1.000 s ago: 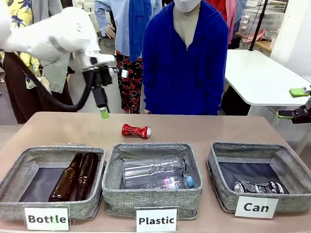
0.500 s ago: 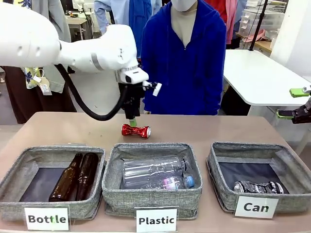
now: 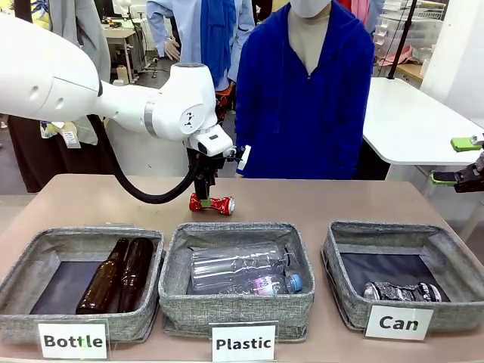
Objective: Sort the can waste into the basket.
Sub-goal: Pick up the can waste from the table and place it in the right Fabric basket.
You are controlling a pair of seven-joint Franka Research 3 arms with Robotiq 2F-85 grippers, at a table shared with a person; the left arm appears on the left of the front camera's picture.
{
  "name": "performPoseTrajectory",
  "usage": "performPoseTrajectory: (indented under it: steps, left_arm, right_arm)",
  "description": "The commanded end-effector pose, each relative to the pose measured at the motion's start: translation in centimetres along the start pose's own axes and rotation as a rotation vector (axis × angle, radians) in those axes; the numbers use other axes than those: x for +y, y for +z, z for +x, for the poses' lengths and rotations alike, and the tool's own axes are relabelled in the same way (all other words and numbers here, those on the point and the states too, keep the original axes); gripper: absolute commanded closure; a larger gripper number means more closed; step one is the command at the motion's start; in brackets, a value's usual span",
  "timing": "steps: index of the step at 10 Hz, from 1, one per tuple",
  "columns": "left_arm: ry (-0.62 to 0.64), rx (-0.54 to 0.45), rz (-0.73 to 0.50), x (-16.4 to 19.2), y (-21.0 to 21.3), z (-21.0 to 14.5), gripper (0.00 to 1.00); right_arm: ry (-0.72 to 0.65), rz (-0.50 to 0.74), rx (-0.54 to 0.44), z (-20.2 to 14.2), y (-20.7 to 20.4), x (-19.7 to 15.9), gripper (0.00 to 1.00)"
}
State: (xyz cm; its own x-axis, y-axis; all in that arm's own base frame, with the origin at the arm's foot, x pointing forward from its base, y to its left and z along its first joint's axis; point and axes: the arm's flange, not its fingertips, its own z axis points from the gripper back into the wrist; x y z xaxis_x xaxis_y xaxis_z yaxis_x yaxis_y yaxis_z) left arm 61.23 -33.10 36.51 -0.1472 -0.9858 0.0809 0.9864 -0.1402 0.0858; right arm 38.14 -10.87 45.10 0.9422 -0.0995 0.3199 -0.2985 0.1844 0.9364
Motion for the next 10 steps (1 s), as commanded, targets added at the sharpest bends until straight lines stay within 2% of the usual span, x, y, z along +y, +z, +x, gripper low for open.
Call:
performPoseTrajectory:
  steps: [1,5,7,10]
  left_arm:
    - [0.022,0.019,-0.024,-1.3,0.3,-0.6,0.00]
    - [0.068,0.030,-0.058,-0.1,-2.4,-0.9,0.00]
    - [0.057,0.029,-0.118,0.6,-4.2,-1.1,0.00]
    - [0.078,0.040,-0.129,0.6,-5.1,-1.5,0.00]
  right_arm:
    - [0.018,0.003,0.010,-0.1,0.3,0.1,0.00]
    - [0.018,0.003,0.010,-0.1,0.3,0.1,0.00]
    - [0.018,0.003,0.010,-0.1,0.3,0.1,0.00]
    - [0.018,0.003,0.010,-0.1,0.3,0.1,0.00]
